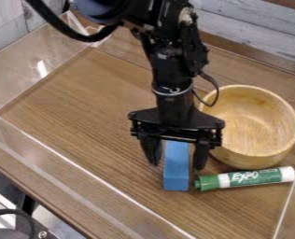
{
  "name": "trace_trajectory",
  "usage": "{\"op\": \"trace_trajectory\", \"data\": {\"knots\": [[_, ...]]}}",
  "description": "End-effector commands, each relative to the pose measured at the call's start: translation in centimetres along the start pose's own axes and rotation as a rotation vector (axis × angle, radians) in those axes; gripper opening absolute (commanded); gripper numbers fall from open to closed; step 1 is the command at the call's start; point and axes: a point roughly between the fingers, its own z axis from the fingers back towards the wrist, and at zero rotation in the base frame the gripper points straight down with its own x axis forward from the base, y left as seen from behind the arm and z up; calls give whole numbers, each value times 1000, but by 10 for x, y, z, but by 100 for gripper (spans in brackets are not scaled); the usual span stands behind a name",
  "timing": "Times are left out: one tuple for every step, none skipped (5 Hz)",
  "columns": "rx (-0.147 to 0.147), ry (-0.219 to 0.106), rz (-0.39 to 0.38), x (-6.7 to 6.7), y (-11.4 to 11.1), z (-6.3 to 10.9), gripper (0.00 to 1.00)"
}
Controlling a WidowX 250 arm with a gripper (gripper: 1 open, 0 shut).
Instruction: Put the blue block in the brown bowl
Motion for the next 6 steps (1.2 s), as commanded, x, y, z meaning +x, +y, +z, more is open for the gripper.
{"op": "trace_trajectory", "data": {"knots": [[-25, -50, -5, 12, -6, 11, 100], [-28, -52, -8, 13, -5, 12, 100], [-37, -57, -10, 16, -6, 19, 100], [-67, -80, -8, 24, -8, 43, 100], [-108, -103, 6, 30, -12, 76, 100], [-119, -116, -11, 38, -11, 107, 100]]}}
